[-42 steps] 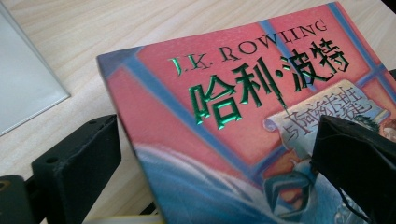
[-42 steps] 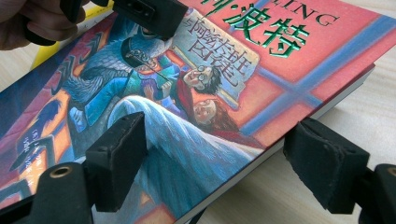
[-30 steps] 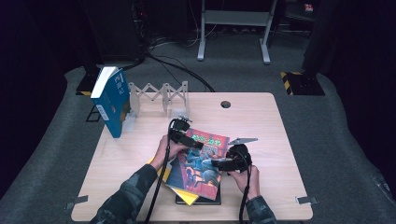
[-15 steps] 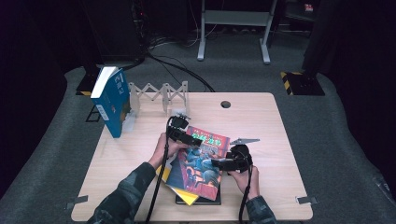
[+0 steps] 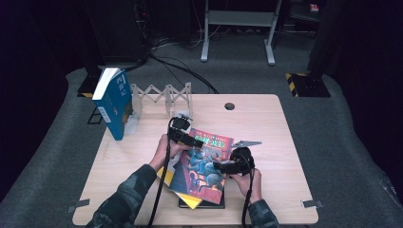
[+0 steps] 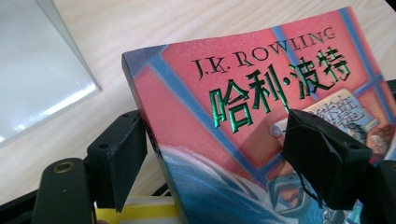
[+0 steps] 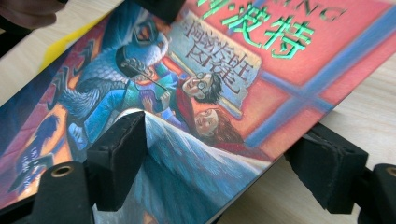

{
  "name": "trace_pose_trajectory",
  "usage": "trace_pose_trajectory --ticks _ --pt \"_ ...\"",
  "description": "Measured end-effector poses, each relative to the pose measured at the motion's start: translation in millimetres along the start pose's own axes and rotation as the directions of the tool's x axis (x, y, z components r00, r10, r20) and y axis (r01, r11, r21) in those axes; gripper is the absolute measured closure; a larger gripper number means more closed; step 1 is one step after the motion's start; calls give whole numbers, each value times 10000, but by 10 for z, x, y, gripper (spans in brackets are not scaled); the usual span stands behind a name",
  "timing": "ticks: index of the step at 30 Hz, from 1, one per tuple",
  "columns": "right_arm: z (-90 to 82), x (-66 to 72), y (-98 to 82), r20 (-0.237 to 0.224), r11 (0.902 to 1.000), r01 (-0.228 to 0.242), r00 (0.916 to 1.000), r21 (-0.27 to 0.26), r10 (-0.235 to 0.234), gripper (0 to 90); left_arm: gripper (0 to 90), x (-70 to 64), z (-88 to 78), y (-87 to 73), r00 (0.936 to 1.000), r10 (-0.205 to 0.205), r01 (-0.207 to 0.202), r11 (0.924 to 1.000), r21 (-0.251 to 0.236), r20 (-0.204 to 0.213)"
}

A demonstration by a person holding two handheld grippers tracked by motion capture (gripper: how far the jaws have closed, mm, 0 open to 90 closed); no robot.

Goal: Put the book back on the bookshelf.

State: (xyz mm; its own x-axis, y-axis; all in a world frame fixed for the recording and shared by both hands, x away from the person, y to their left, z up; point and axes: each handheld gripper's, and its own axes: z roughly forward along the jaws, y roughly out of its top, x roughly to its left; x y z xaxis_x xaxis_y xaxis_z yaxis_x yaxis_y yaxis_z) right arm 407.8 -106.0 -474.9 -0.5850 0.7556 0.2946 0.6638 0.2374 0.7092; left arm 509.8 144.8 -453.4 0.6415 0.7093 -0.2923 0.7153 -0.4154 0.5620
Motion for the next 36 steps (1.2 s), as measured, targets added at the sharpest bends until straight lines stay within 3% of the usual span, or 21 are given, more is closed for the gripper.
trace_pose_trajectory --ticks 1,3,6,10,14,17,25,26,29,32,36 --pt "-3 -1 -4 70 10000 67 10000 -48 -67 200 222 88 40 -36 9990 -166 161 9998 132 405" --pt "-14 -9 -5 322 9998 194 9993 -22 -193 128 222 118 50 -47 9980 -224 219 9997 86 592" --pt "-37 -69 -32 411 9989 -415 9983 232 405 74 220 129 60 -38 9977 -183 171 9997 182 652" --pt "-29 -141 -56 -134 9950 -945 9954 319 949 126 210 138 81 -32 9977 -98 89 9999 132 670" --pt "9 -201 -75 -898 9888 -1463 9848 292 1484 159 199 148 91 -14 9976 -20 4 9997 226 688" --pt "4 -193 -71 -839 9896 -1408 9862 304 1429 160 175 144 113 15 9976 34 -60 9993 371 698" --pt "17 -180 -40 -750 9939 -1070 9912 276 1088 163 139 138 183 52 9948 -294 231 9976 653 978" --pt "20 -180 -36 -742 9938 -1078 9912 287 1097 163 132 135 191 62 9962 -181 121 9974 712 853" --pt "32 -184 -37 -782 9931 -1145 9901 254 1162 164 131 149 198 71 9939 -296 210 9965 807 1065" --pt "39 -189 -45 -852 9931 -1160 9895 167 1171 163 136 137 194 76 9945 -329 252 9967 778 991" --pt "45 -182 -41 -824 9945 -1046 9911 89 1050 164 148 86 128 97 9969 119 -171 9976 669 779"
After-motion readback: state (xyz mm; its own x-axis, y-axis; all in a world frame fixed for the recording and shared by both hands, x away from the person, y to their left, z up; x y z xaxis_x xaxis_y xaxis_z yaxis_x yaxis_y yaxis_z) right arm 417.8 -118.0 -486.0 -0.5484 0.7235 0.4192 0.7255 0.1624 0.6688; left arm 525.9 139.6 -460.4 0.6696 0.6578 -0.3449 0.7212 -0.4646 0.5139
